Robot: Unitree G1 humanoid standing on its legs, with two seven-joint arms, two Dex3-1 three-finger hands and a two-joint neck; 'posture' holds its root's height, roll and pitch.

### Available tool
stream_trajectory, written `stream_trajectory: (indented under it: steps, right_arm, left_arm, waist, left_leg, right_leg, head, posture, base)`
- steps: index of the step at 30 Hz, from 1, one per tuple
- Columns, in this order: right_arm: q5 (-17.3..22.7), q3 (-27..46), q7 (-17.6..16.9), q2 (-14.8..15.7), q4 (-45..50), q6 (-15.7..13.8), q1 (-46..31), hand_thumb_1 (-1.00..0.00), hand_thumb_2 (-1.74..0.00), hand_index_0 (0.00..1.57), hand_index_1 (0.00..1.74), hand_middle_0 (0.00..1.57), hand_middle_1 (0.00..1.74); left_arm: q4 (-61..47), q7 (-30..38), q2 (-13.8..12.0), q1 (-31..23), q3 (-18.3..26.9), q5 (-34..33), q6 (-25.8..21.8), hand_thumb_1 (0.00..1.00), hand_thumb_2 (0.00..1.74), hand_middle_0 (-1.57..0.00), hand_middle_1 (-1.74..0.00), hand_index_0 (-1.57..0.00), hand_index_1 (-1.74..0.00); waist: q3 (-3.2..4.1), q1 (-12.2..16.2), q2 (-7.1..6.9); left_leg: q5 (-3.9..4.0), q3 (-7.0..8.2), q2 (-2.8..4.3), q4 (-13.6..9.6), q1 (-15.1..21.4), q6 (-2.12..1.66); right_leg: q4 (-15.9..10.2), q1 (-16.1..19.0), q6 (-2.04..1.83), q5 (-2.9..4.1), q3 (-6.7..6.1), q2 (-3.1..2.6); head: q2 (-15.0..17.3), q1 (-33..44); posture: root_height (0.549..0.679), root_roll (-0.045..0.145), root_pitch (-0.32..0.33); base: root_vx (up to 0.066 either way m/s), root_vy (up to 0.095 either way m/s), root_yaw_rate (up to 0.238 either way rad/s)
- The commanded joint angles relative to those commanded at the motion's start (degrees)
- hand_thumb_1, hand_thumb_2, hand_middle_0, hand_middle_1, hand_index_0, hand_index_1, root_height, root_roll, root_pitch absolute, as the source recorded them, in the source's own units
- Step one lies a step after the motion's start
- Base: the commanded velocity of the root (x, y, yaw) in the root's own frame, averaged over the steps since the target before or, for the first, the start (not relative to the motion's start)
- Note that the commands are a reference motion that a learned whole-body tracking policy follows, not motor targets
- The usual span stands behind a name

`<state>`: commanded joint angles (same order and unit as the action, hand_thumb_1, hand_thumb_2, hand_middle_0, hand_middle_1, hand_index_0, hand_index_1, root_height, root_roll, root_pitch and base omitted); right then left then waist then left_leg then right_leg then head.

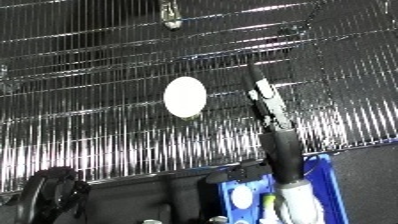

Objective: Pick up the object and place it into the box

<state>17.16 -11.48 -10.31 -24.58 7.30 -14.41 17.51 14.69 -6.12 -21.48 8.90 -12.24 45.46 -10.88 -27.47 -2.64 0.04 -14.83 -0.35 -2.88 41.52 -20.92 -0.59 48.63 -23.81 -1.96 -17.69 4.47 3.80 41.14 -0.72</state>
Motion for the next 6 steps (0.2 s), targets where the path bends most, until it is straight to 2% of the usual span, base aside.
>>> stream_trajectory:
  steps: [6]
  right_arm:
    - [-0.79,0.71,-0.98,-0.33,-0.82,-0.48,-0.58,0.00,0.00,0.00,0.00,0.00,0.00]
  left_arm:
    - [-0.49,0.20,-0.36,-0.26,-0.01,-0.15,0.18,1.00,1.74,-1.57,-1.74,-1.57,-1.74]
  waist:
    - [-0.22,0.04,0.14]
  left_leg:
    - [-0.34,0.21,-0.05,0.84,-0.47,0.05]
  right_leg:
    - [0.81,-0.72,-0.17,0.07,-0.10,-0.02]
  head:
    - [0.19,-0.91]
  posture:
    - [0.630,0.075,-0.065]
  base:
    - [0.040,0.012,0.033]
